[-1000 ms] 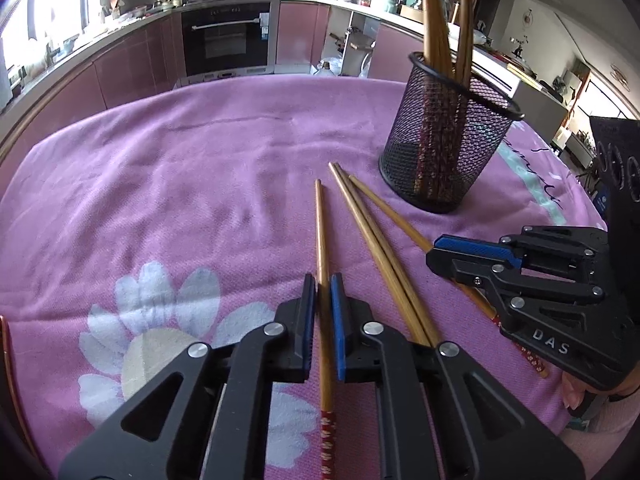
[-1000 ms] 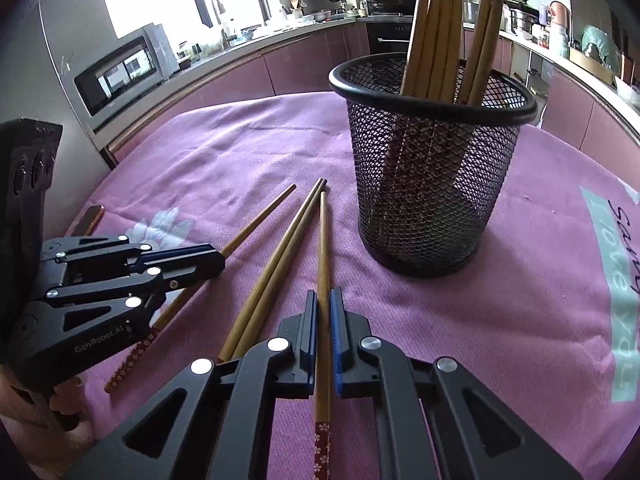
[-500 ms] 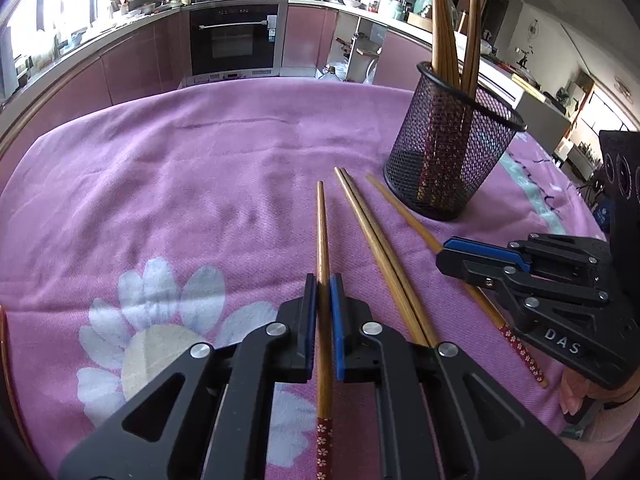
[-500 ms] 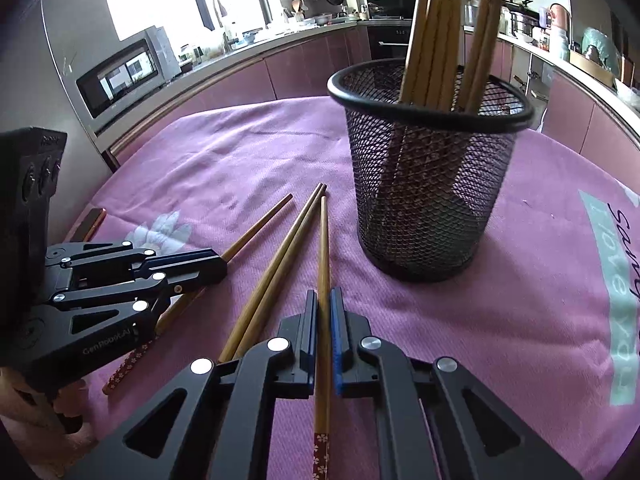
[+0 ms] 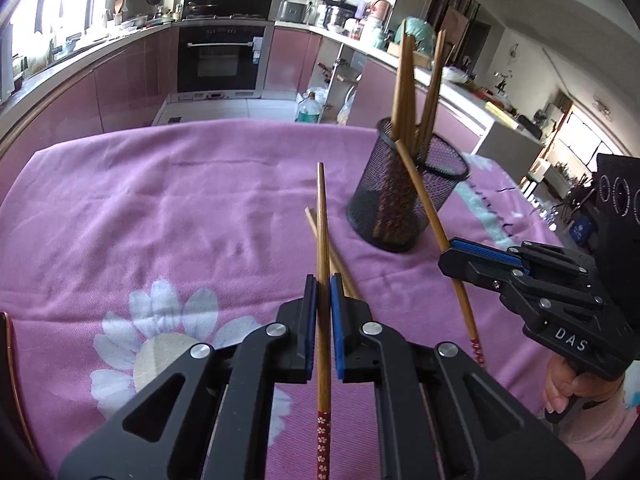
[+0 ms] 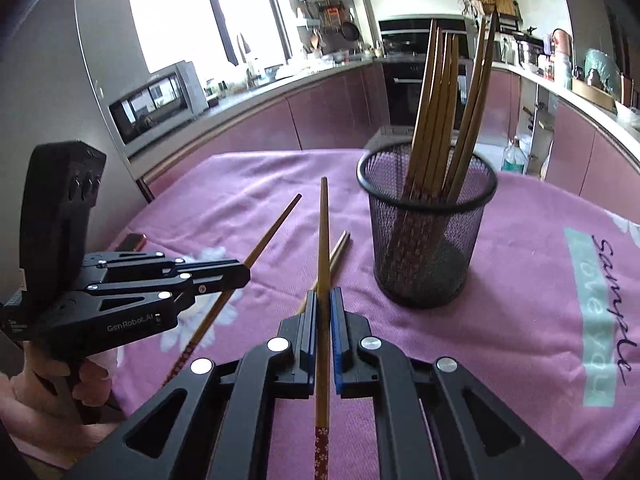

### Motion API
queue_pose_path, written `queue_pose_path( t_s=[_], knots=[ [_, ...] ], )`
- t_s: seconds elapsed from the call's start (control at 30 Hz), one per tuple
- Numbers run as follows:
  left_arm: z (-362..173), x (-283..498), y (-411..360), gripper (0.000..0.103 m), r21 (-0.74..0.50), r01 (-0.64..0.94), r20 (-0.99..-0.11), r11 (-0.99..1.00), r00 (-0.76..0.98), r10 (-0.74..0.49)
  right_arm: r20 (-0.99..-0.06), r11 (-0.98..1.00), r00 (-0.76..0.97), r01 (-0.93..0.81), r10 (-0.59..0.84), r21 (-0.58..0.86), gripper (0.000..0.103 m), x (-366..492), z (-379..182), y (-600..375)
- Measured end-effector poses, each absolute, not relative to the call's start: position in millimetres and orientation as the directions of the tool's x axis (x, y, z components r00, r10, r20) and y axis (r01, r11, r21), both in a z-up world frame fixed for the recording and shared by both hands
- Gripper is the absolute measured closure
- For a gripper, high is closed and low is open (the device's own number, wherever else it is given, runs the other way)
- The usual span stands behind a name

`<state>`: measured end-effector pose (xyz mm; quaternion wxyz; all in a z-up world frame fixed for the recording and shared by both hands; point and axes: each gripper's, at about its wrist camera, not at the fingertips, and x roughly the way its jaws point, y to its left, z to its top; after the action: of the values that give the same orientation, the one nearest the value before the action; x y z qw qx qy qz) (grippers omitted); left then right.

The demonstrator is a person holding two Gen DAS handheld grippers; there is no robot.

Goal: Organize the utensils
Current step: 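Lift both chopsticks upright and carry them over the mesh cup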

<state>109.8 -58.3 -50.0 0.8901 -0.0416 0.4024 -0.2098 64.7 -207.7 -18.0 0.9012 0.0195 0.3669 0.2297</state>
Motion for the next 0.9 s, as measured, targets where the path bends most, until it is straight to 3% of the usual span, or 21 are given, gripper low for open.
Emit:
queue_pose_path(
  t_s=[0.43,0.9],
  knots=[
    [-10.7,94.2,-48.8,0.095,-0.359,0.429,-0.601,0.829,0.573,-0.557,-0.565,0.893,0.693,-0.381,0.448,0.24,0.098,57.2,11.7,-231.8],
    [23.8,88.1,-45.0,0.095,-0.406,0.476,-0.498,0.78,0.601,-0.625,-0.485,0.898,0.755,-0.359,0.44,0.256,0.098,51.8,34.0,-255.4]
  ],
)
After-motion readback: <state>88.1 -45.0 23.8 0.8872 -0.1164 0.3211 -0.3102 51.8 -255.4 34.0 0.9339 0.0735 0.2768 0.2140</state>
